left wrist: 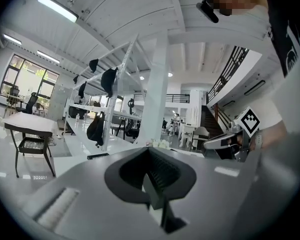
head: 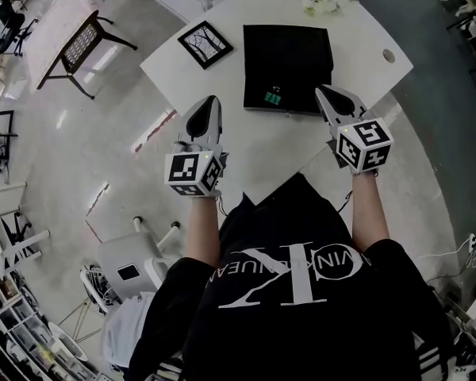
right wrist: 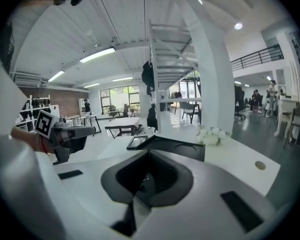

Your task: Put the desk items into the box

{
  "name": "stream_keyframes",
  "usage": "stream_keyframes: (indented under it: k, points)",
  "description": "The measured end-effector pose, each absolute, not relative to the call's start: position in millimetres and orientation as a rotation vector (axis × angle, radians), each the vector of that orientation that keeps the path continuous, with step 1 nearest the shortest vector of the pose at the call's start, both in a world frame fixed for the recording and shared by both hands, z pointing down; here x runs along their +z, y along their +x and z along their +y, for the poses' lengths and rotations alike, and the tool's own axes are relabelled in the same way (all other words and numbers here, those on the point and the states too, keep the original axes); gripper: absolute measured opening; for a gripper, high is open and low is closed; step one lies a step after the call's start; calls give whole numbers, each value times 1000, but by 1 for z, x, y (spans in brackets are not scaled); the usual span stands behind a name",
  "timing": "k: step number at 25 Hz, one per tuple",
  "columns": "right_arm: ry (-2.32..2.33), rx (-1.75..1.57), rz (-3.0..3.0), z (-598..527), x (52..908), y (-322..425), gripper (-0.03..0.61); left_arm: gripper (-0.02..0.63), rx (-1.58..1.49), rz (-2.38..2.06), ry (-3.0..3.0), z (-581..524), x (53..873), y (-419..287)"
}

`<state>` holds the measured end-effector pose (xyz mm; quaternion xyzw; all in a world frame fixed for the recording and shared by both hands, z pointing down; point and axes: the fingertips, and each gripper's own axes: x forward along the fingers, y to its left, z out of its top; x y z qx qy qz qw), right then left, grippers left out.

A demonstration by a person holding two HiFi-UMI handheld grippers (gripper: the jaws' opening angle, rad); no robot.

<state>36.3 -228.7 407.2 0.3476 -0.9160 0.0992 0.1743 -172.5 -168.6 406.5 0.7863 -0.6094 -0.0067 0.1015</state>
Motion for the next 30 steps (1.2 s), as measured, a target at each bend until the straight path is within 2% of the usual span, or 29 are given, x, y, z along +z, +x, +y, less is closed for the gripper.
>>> stream_keyframes:
  k: [30]
  points:
    - [1143, 22, -2796, -247, 317, 43, 20, 11, -132, -1953, 2414, -190, 329, -181]
